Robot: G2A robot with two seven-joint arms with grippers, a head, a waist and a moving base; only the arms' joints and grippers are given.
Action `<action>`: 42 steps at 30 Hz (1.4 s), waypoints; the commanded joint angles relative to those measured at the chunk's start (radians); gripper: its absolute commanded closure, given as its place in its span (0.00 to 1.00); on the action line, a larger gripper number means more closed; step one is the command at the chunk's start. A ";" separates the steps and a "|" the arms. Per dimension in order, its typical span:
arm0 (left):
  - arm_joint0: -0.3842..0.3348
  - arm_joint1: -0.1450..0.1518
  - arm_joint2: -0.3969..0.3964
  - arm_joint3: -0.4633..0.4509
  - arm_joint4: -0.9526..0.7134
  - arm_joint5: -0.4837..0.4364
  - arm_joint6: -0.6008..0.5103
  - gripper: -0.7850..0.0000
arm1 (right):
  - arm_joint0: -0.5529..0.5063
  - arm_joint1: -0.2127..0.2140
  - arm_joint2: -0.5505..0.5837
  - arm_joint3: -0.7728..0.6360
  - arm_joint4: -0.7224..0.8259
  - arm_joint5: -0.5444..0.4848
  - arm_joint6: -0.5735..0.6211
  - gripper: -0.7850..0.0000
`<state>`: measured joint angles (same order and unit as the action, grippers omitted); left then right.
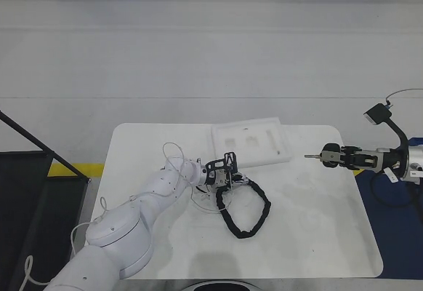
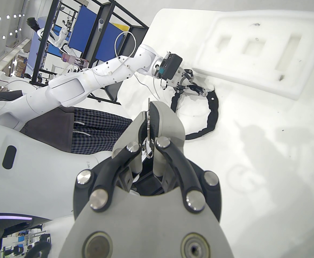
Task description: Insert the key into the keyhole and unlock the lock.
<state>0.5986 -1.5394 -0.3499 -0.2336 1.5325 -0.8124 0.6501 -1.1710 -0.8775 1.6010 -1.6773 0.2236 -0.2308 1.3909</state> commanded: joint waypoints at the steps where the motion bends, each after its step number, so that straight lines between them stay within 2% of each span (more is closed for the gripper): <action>1: 0.001 0.001 -0.002 -0.002 -0.001 0.005 -0.005 0.34 | 0.000 0.000 0.000 0.000 0.000 0.000 0.000 1.00; 3: 0.001 0.002 -0.004 -0.003 -0.002 0.009 -0.010 0.26 | 0.000 0.000 0.000 0.000 0.000 0.000 0.000 1.00; 6: 0.001 0.003 -0.007 -0.006 -0.003 0.014 -0.018 0.26 | 0.000 0.000 0.000 0.000 0.000 0.000 0.000 1.00; 12: 0.000 0.002 -0.009 -0.016 0.001 0.019 -0.047 0.33 | 0.000 0.000 0.000 0.000 0.000 0.000 0.000 1.00; 17: -0.001 -0.002 -0.007 -0.028 0.011 0.027 -0.074 0.43 | 0.000 0.000 0.000 0.000 0.000 0.000 0.000 1.00; 26: -0.003 -0.011 -0.007 -0.030 0.022 0.050 -0.106 0.49 | 0.000 0.000 0.000 0.000 0.000 0.000 0.000 1.00; 27: -0.002 -0.011 -0.007 -0.029 0.024 0.049 -0.107 0.52 | 0.000 0.000 0.000 0.000 0.000 0.000 0.000 1.00; 28: -0.003 -0.012 -0.006 -0.028 0.026 0.049 -0.111 0.62 | 0.000 0.000 0.000 0.000 0.000 0.000 0.000 1.00; 31: -0.003 -0.015 -0.006 -0.026 0.028 0.048 -0.117 0.78 | 0.000 0.000 0.000 0.000 0.000 0.000 0.000 1.00; 32: -0.004 -0.015 -0.007 -0.026 0.028 0.047 -0.118 0.92 | 0.000 0.000 0.000 0.000 0.000 0.000 0.000 1.00; 33: -0.004 -0.016 -0.007 -0.025 0.029 0.046 -0.120 1.00 | 0.000 0.000 0.000 0.000 0.000 0.000 0.000 1.00; 38: -0.007 -0.018 -0.012 -0.024 0.021 0.035 -0.115 1.00 | 0.000 0.000 0.000 0.000 0.000 0.000 0.000 1.00; 42: -0.011 -0.015 -0.021 -0.028 0.009 0.021 -0.071 1.00 | 0.000 0.000 0.000 0.000 0.000 0.000 0.000 1.00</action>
<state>0.5886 -1.5555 -0.3695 -0.2585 1.5434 -0.7865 0.5640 -1.1710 -0.8775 1.6010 -1.6773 0.2236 -0.2308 1.3909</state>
